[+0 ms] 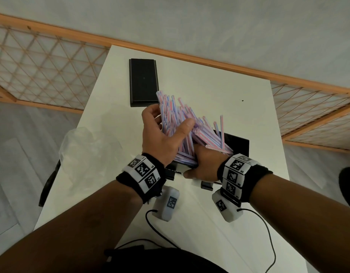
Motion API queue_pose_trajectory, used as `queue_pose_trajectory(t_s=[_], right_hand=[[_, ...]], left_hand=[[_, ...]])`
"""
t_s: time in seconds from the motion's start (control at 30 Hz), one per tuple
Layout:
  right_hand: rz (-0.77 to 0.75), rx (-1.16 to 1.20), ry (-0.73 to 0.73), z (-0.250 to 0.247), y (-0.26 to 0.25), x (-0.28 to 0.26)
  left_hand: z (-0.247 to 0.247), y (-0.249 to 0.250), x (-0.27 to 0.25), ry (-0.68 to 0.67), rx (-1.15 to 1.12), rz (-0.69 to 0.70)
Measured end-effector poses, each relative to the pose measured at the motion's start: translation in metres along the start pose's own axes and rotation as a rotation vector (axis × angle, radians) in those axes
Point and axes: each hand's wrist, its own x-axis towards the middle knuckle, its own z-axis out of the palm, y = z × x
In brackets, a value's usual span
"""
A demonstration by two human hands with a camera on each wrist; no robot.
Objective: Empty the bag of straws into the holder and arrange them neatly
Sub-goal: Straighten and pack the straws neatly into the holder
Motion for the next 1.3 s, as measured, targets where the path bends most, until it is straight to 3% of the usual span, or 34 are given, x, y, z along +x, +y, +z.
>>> queue_pose_trajectory(t_s=[0.2, 0.4, 0.63, 0.87, 1.13, 1.3], right_hand=[[0.111, 0.063, -0.034, -0.005, -0.004, 0.001], [-0.016, 0.149, 0.001, -0.003, -0.001, 0.002], [0.042, 0.048, 0.088, 0.000, 0.010, -0.006], [-0.104, 0.024, 0.289, -0.001, 0.031, -0.053], [-0.107, 0.066, 0.191, 0.021, 0.028, -0.031], [0.054, -0.005, 0.112, 0.022, 0.022, -0.009]], left_hand=[[-0.001, 0.002, -0.001, -0.021, 0.019, -0.003], [-0.002, 0.003, -0.002, -0.009, 0.017, -0.027], [-0.007, 0.008, -0.003, 0.011, 0.060, -0.026], [-0.012, 0.004, -0.004, -0.081, 0.213, -0.083], [-0.006, -0.003, -0.009, -0.057, 0.111, -0.034], [-0.009, -0.003, -0.007, 0.004, -0.073, -0.002]])
